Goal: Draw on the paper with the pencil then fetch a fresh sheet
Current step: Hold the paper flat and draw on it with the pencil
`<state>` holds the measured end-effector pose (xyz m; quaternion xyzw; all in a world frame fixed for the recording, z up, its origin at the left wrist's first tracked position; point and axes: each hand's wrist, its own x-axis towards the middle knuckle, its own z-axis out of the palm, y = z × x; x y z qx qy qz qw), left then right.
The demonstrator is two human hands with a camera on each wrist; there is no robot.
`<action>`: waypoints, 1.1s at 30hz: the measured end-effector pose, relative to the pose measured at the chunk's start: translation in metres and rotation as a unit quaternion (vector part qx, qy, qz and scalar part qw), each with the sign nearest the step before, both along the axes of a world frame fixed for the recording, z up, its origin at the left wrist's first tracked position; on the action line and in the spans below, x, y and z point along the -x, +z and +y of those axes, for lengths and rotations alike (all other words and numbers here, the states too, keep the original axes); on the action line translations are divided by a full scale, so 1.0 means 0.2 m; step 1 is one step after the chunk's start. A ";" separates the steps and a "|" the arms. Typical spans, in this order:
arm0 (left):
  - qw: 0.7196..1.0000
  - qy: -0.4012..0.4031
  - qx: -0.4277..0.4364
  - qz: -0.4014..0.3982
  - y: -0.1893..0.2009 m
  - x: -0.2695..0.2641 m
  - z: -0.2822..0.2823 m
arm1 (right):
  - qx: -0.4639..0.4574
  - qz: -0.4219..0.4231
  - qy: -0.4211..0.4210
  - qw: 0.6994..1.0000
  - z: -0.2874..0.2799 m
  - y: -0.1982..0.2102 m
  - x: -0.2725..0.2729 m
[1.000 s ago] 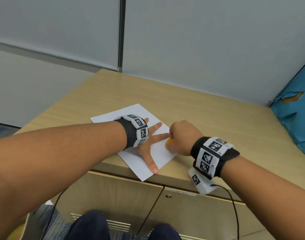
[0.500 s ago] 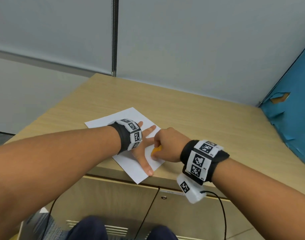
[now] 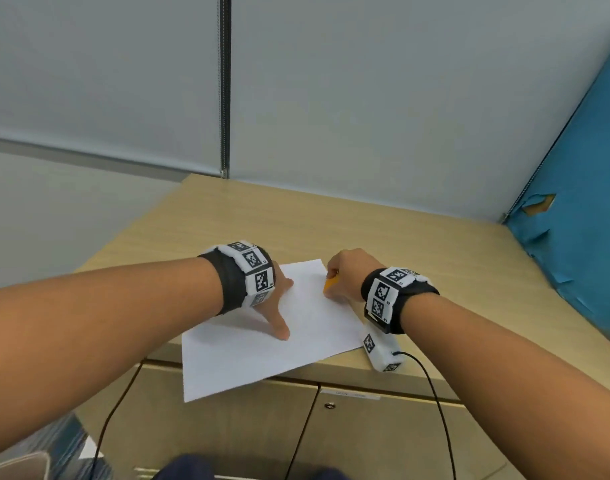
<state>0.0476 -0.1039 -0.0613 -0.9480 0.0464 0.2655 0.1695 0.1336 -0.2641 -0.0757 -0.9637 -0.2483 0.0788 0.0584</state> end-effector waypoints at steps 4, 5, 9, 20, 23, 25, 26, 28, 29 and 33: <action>0.994 -0.075 0.075 -0.019 0.00 0.00 -0.01 | -0.024 -0.003 0.020 1.000 0.02 -0.03 -0.02; 0.990 -0.081 0.114 -0.010 -0.02 -0.01 -0.02 | -0.033 0.000 0.024 0.999 0.01 -0.03 -0.02; 0.987 -0.094 0.128 0.010 -0.13 -0.07 -0.02 | -0.046 0.024 0.036 0.998 -0.05 0.00 -0.01; 0.996 -0.050 0.065 0.015 -0.19 -0.30 0.01 | 0.020 0.072 0.088 0.993 -0.09 0.06 -0.02; 0.996 -0.059 0.066 0.011 -0.19 -0.31 0.01 | -0.008 0.059 0.067 0.996 -0.06 0.05 -0.09; 0.996 -0.060 0.069 0.010 -0.21 -0.31 0.01 | -0.011 0.036 0.066 0.997 -0.04 0.05 -0.09; 0.996 -0.059 0.070 0.008 -0.22 -0.31 0.01 | 0.000 0.028 0.078 0.997 -0.04 0.05 -0.07; 0.996 -0.060 0.066 0.013 -0.22 -0.31 0.01 | 0.028 0.033 0.138 0.989 -0.04 0.02 0.03; 0.996 -0.060 0.064 0.018 -0.22 -0.32 0.01 | 0.043 0.044 0.180 0.982 -0.04 0.01 0.09; 0.996 -0.056 0.070 0.018 -0.21 -0.31 0.01 | 0.058 0.061 0.188 0.979 -0.05 0.03 0.07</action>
